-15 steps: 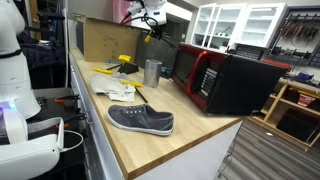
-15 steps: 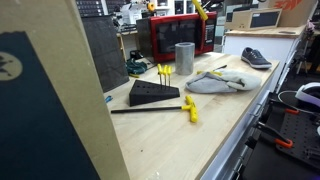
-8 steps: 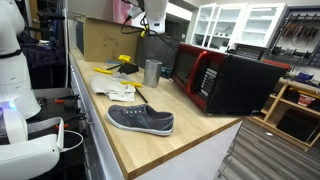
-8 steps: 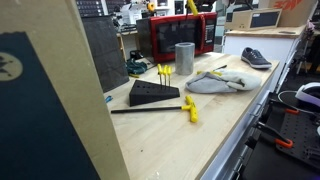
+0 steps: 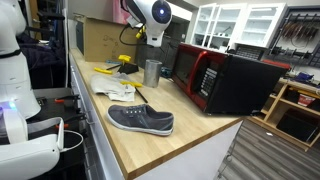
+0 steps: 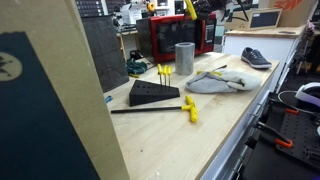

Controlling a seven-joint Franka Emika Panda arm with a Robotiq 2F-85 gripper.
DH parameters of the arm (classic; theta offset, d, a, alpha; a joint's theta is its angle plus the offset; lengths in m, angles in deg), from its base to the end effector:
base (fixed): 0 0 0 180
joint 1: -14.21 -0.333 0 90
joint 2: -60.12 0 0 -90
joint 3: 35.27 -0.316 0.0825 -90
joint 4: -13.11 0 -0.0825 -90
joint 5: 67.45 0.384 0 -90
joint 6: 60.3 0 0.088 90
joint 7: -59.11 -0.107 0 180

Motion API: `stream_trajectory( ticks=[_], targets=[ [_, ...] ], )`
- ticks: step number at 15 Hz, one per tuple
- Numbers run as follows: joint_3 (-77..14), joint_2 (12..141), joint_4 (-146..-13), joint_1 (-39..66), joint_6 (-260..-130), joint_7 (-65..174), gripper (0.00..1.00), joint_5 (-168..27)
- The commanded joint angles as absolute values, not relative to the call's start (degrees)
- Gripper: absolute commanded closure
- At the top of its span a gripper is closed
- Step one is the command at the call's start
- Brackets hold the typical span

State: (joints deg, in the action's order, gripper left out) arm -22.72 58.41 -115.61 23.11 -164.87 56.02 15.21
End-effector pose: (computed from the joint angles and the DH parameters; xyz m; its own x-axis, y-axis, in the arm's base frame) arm 0.5065 -0.1127 0.4104 0.6138 -0.5120 -0.6010 -0.6351 0.1321 -0.7611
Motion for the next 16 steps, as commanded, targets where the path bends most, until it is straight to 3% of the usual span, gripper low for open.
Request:
stream_trajectory(
  ticks=[1, 16],
  targets=[
    [-22.63, 59.16, -115.15, 24.79, -159.86, 52.39, 0.97, 17.21],
    [-22.69, 68.19, -114.41, 26.03, -154.34, 49.22, 0.97, 18.94]
  ],
)
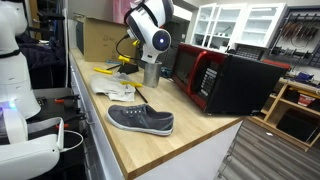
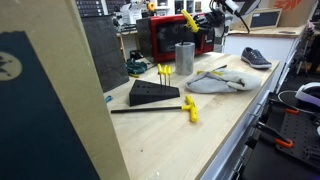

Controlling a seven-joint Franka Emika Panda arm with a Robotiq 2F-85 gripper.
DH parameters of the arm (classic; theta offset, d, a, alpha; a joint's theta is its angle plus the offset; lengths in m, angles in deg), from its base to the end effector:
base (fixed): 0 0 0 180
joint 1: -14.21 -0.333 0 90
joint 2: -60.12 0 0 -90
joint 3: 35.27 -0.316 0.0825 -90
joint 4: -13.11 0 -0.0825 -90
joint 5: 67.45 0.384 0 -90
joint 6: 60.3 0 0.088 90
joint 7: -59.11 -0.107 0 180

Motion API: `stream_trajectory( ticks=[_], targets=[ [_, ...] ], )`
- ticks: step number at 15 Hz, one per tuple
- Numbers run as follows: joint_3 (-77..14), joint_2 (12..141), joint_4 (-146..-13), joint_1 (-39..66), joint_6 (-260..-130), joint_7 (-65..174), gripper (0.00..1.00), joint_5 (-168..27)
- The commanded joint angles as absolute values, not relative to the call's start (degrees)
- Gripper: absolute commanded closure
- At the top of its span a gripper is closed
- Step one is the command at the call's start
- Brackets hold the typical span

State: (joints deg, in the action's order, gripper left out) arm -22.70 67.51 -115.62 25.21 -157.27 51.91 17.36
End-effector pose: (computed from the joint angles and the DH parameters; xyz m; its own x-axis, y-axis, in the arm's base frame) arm 0.5070 -0.1163 0.3368 0.4920 -0.3806 -0.7830 -0.7680 0.2339 -0.5963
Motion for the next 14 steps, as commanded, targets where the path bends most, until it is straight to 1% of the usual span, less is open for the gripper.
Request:
stream_trajectory(
  ticks=[1, 10, 11, 12, 13, 14],
  targets=[
    [-22.55, 68.61, -114.39, 26.23, -154.03, 48.97, 0.97, 19.11],
    [-20.93, 70.54, -114.85, 27.98, -156.92, 45.15, 0.97, 18.99],
    [-20.61, 70.69, -114.87, 28.25, -157.5, 44.63, 0.87, 18.8],
    [-20.32, 70.86, -114.84, 28.46, -157.9, 44.32, 0.62, 18.73],
    [-20.02, 70.45, -114.97, 28.4, -159.73, 44.27, 0.61, 18.35],
    [-19.7, 69.64, -115.16, 28.22, -161.78, 44.11, 0.56, 17.76]
  ],
)
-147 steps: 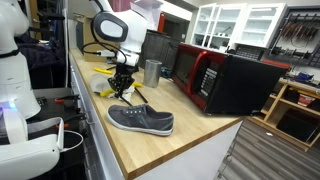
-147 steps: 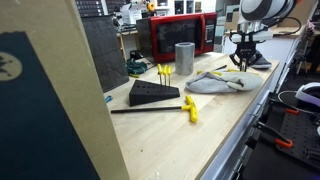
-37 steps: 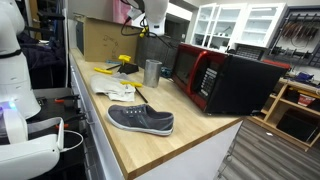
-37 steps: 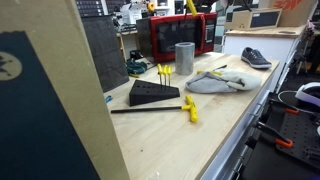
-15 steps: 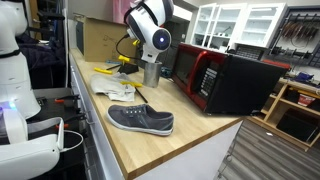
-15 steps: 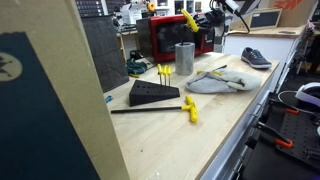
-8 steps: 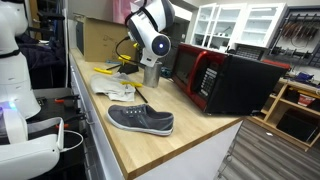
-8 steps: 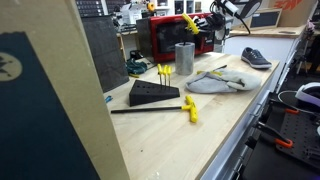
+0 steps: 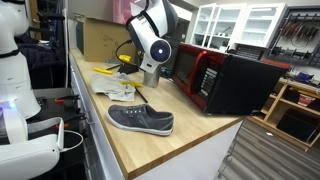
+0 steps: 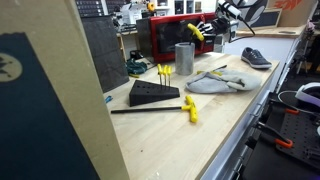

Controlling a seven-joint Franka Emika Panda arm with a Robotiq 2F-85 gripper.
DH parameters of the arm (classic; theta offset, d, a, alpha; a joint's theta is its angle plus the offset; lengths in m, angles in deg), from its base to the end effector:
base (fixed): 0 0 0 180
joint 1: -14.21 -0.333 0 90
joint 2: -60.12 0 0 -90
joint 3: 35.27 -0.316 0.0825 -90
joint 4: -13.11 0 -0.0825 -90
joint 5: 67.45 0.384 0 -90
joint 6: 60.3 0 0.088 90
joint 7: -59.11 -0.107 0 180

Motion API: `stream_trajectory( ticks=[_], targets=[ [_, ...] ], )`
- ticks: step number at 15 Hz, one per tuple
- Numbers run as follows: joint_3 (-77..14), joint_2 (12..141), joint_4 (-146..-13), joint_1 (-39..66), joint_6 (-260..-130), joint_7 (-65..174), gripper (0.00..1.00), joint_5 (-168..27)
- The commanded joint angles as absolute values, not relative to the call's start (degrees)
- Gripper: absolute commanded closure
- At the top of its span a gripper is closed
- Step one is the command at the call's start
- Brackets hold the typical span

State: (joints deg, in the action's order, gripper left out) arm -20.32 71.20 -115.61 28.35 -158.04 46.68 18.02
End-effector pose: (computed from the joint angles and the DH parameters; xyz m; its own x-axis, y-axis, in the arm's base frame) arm 0.4937 -0.1661 0.3035 0.3234 -0.3959 -0.8595 -0.8055 0.3615 -0.4696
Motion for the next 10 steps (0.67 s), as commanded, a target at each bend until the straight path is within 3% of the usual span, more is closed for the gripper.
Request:
stream_trajectory(
  ticks=[1, 7, 8, 10],
  targets=[
    [-19.57, 69.17, -115.35, 28.13, -163.99, 44.13, 0.48, 17.51],
    [-20.54, 62.42, -116.55, 26.22, -178.2, 44.3, 0.05, 11.76],
    [-21.04, 61.05, -116.64, 25.7, -180.71, 44.33, 0.0, 9.65],
    [-22.38, 58.26, -116.85, 24.78, -185.29, 44.27, 0.0, 3.75]
  ],
)
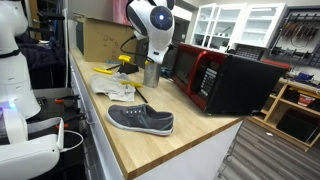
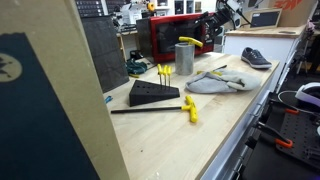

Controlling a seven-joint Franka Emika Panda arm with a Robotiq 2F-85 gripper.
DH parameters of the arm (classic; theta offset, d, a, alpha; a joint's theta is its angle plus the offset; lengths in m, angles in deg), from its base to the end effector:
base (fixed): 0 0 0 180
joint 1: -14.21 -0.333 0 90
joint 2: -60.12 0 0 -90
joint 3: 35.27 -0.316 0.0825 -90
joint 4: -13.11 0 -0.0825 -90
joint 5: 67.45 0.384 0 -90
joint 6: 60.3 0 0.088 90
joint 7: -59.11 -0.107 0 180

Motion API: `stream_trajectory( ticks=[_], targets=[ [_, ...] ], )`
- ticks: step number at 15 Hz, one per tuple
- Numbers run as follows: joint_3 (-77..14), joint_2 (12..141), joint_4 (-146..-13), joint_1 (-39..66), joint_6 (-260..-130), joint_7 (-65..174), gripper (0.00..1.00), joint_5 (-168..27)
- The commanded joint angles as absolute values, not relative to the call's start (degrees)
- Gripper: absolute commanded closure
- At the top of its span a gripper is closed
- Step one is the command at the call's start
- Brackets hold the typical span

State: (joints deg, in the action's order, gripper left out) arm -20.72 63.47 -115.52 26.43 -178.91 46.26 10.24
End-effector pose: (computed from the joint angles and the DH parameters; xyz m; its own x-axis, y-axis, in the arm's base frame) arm 0.4958 -0.1928 0.3542 0.2680 -0.7097 -0.6515 -0.7618 0.2579 -0.5943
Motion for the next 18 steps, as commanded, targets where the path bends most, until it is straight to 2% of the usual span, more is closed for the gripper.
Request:
stream_trajectory(
  ticks=[1, 11, 18],
  targets=[
    [-23.15, 56.88, -117.02, 24.44, -186.67, 43.9, 0.0, 0.12],
    [-28.12, 46.45, -119.56, 23.79, -187.55, 46.51, 0.0, -33.34],
    [-28.96, 39.27, -123.98, 22.57, -186.61, 54.51, 0.0, -50.0]
  ],
)
